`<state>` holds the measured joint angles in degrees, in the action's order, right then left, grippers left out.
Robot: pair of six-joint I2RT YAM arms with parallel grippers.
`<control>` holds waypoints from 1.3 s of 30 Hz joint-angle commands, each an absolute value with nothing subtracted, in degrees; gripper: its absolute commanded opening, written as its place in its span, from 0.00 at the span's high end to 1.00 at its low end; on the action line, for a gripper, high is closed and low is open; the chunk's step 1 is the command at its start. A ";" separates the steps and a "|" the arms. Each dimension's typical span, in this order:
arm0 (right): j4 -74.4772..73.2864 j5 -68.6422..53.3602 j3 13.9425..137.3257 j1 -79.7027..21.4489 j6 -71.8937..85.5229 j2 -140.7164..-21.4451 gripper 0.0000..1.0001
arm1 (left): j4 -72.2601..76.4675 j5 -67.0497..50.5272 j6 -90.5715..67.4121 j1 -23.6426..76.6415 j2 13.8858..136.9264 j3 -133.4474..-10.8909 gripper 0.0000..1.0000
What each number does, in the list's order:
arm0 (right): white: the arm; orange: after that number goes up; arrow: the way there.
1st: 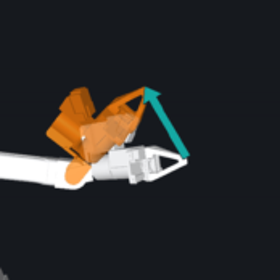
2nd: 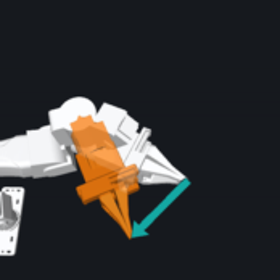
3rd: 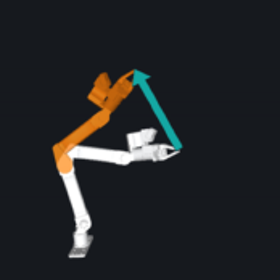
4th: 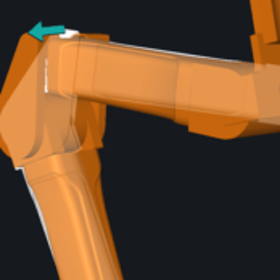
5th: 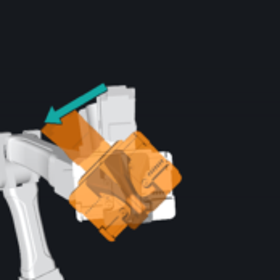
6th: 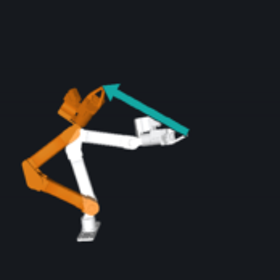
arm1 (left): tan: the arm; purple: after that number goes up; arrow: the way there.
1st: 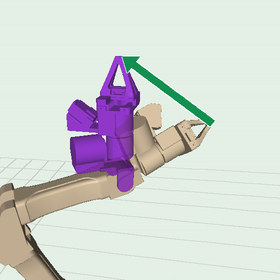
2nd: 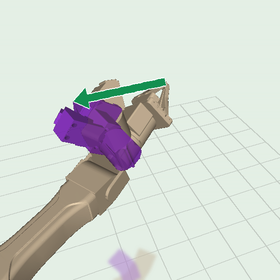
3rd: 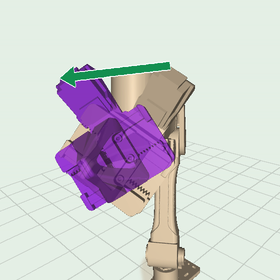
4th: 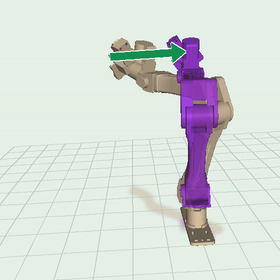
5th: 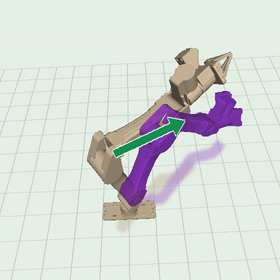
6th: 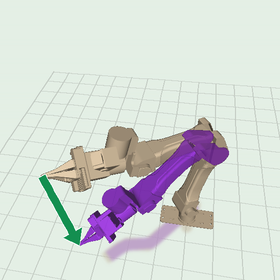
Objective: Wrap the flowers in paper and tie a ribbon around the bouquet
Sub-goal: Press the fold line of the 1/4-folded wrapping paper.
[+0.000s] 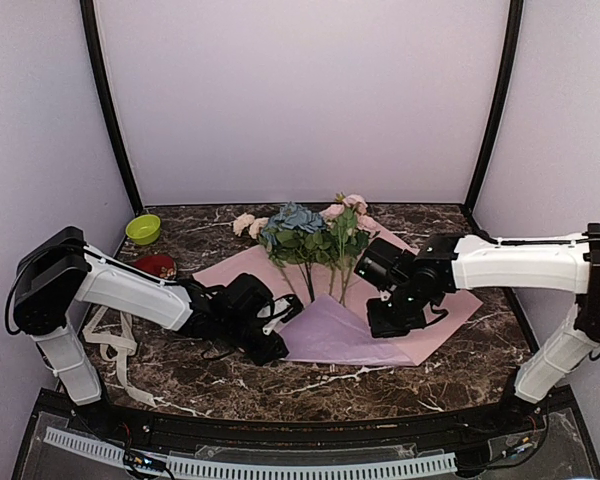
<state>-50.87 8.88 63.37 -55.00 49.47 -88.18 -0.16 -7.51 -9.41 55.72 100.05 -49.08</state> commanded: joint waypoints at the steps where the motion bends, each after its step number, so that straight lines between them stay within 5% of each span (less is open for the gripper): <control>1: -40.81 3.35 60.33 -55.75 49.39 -91.62 1.00 | -10.42 -6.50 -11.00 55.37 100.10 -46.72 0.83; 14: -40.03 6.15 52.34 -55.53 53.77 -95.82 1.00 | -7.04 -4.12 -0.81 62.22 93.26 -58.02 0.77; 28: -39.77 7.37 54.33 -55.50 53.65 -94.17 1.00 | -4.49 -4.04 3.19 62.23 109.44 -66.24 0.77; 39: -17.44 -6.45 56.52 -55.38 49.41 -92.38 1.00 | -1.78 -5.52 -0.57 62.23 108.71 -61.81 0.78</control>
